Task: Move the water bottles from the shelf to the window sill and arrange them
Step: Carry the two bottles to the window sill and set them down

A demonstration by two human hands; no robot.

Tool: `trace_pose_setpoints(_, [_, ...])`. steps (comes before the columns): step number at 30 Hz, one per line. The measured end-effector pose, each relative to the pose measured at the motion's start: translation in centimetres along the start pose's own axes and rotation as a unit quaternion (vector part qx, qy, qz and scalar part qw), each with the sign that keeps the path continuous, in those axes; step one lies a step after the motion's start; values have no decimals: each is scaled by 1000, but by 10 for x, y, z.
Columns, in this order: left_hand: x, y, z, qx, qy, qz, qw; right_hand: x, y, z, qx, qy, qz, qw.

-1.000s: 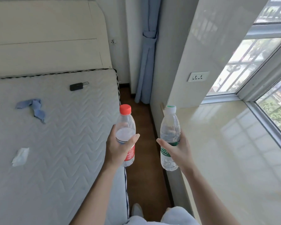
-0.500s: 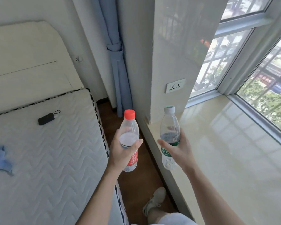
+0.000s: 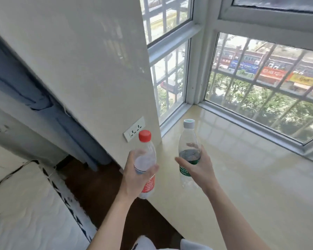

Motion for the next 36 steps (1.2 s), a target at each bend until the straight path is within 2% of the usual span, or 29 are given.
trace_pose_setpoints(15, [-110,-97,-4,12,8,-193,981,92,-6,30,-60,-27,212,975])
trace_pose_setpoints(24, [-120,-152,-55,50,-8,-257,965,65,-18,67,-107,-33,249,962])
trace_pose_setpoints(31, [-153,-179,-130,68,-13,-299,952,40,-58,138,-147,10,248,957])
trace_pose_setpoints(36, [-175,-202,-191,93,-19,-279,956,32,-83,205,-160,31,247,955])
Point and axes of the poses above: each hand's wrist, its own y-axis away from the middle knuckle, its own x-axis out of the back of the hand, z = x × y, the point moved 5 cm from there along -y, towards the middle knuckle, and after that the axes turned 3 degrees about z, right-handed, at the moved point
